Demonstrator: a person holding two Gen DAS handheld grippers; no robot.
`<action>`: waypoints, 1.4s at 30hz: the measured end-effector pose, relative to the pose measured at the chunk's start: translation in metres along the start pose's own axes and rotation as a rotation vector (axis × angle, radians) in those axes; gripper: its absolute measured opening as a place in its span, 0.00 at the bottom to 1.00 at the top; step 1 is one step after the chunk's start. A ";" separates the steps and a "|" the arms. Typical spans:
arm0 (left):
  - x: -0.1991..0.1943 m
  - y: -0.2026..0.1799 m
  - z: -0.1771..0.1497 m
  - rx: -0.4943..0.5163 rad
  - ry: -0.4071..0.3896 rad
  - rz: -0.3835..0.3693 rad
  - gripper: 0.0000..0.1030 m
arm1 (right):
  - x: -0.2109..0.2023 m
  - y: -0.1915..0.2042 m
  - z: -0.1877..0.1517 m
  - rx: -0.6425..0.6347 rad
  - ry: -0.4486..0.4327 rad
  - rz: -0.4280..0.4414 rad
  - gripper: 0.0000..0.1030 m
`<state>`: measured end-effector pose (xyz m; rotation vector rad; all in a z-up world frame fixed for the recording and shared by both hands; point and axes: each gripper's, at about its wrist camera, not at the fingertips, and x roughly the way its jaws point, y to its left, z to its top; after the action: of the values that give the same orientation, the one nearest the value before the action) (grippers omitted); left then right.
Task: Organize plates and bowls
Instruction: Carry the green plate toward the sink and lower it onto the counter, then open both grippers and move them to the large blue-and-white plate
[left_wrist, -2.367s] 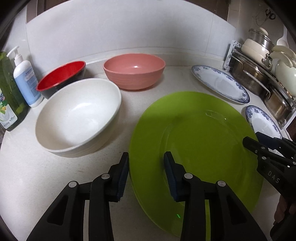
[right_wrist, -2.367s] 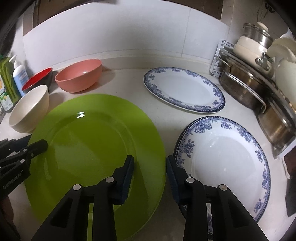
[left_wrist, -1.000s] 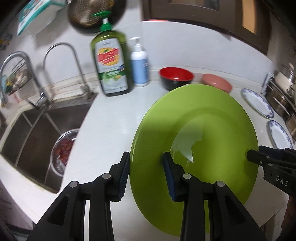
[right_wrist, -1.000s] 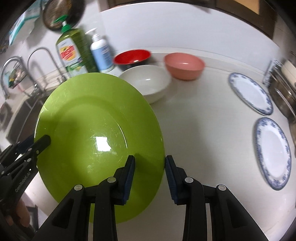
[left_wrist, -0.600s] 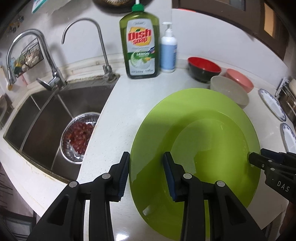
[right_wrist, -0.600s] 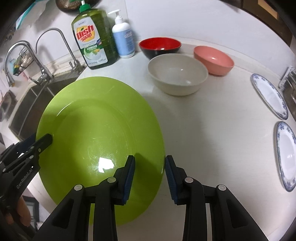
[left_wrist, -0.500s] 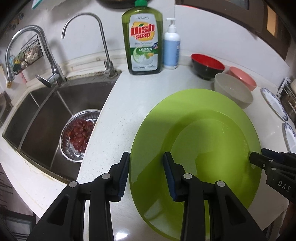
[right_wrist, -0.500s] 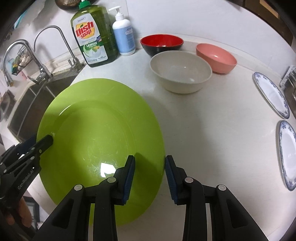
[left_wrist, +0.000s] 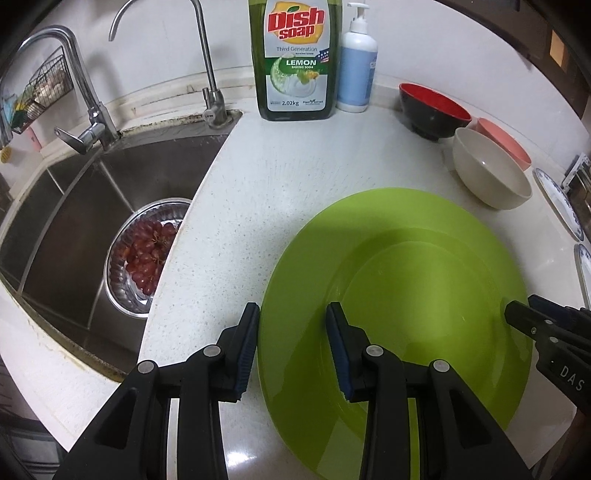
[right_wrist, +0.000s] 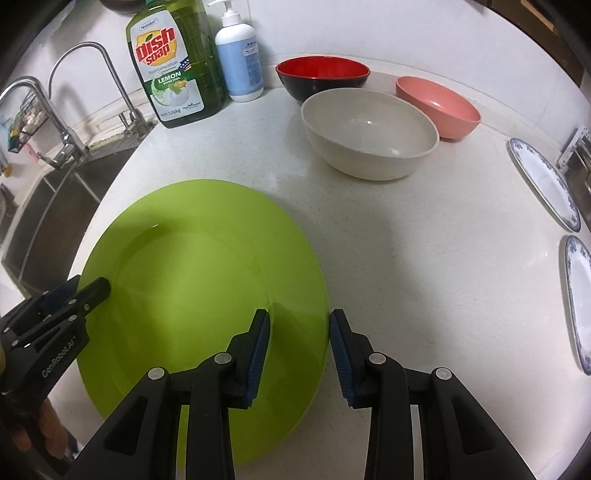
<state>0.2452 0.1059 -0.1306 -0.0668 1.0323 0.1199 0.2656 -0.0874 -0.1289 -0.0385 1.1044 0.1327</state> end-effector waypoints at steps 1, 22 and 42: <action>0.001 0.000 0.000 0.003 0.003 -0.001 0.36 | 0.001 0.000 0.000 0.001 0.003 -0.003 0.34; -0.008 0.004 0.004 0.039 -0.035 -0.032 0.77 | -0.018 -0.003 -0.007 0.065 -0.096 -0.049 0.55; -0.095 -0.121 0.019 0.265 -0.339 -0.161 1.00 | -0.118 -0.107 -0.037 0.237 -0.377 -0.201 0.83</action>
<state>0.2292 -0.0180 -0.0391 0.1090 0.6935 -0.1490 0.1942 -0.2073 -0.0437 0.0846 0.7286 -0.1670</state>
